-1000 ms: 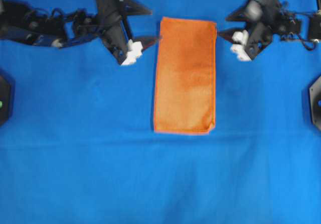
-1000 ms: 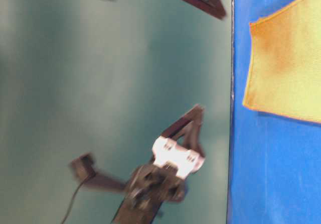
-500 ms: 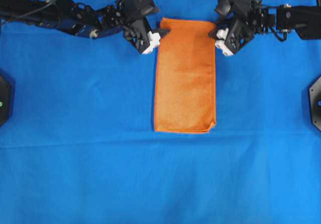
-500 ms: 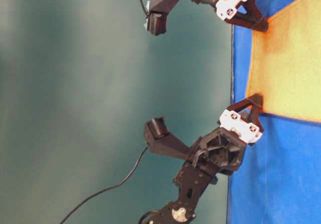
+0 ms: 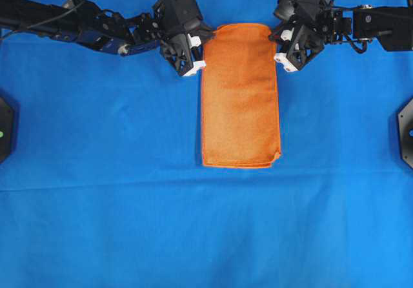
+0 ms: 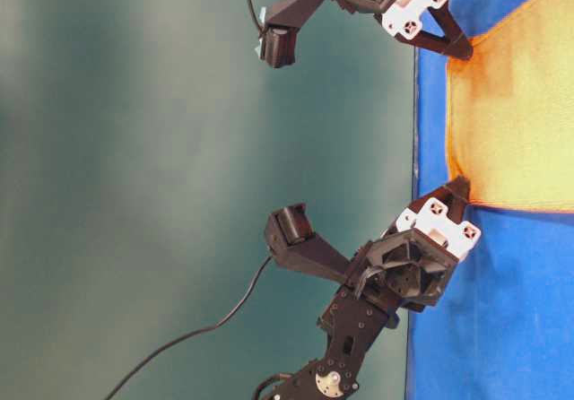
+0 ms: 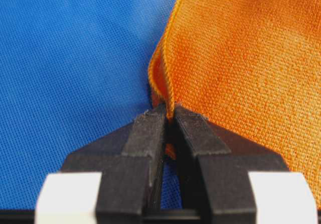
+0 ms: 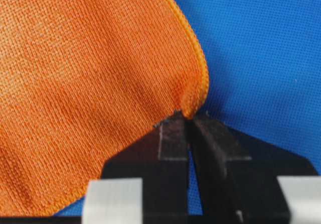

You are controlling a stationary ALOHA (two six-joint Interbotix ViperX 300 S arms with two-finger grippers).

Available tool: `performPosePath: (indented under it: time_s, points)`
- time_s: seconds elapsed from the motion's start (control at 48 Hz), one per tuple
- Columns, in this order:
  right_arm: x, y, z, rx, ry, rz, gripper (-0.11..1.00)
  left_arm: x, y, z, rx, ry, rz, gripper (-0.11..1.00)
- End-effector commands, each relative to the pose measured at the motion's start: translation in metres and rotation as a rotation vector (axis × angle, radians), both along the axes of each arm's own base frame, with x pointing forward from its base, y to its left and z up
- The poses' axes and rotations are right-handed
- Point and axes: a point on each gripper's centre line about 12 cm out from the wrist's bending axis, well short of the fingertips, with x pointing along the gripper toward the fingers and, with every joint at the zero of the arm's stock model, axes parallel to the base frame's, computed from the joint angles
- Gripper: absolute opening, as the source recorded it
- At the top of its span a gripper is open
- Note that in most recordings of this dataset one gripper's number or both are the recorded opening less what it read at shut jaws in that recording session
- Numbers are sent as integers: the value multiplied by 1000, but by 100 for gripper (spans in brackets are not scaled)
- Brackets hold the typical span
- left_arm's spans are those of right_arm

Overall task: Fold the orange towel.
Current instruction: 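Grasp the top corners of the vertical towel strip with both grippers, then pull both top corners down toward the bottom edge, folding again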

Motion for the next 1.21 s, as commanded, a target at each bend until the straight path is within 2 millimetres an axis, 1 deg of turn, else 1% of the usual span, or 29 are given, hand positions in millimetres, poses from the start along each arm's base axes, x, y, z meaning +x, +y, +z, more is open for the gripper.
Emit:
performPosePath:
  time_s: [0.0, 0.083, 0.25, 0.396, 0.521, 0.625, 0.688, 0.855, 0.959, 1.084, 1.188]
  points:
    - [4, 0, 7, -7, -23, 1, 4, 5, 1, 15, 21, -33, -8, 2]
    - [4, -2, 11, -13, -30, -9, 4, 3, 2, 23, 34, -40, -9, 2]
    - [1, -2, 33, -50, -57, -21, 4, 0, 2, 50, 68, -77, -16, 2]
    - [-2, -1, 47, -75, -73, -30, 4, -3, 0, 65, 95, -96, -25, 2]
    - [-2, 0, 50, -80, -81, -28, 4, -5, -1, 66, 99, -93, -28, 2]
    - [0, 4, 52, -81, -88, -18, 4, -6, -5, 65, 95, -88, -35, 2]
    - [1, 9, 55, -81, -92, -8, 4, -6, -11, 66, 96, -88, -48, 2]
    - [0, 34, 71, -92, -76, 7, 4, -8, -44, 79, 103, -99, -121, 2]
    - [-2, 55, 78, -95, -49, 30, 4, -12, -70, 89, 106, -114, -178, 2]
    - [-3, 84, 76, -65, -26, 67, 4, -16, -98, 94, 105, -120, -242, 2]
    - [-4, 106, 71, -29, -13, 97, 4, -17, -120, 89, 96, -107, -294, 2]
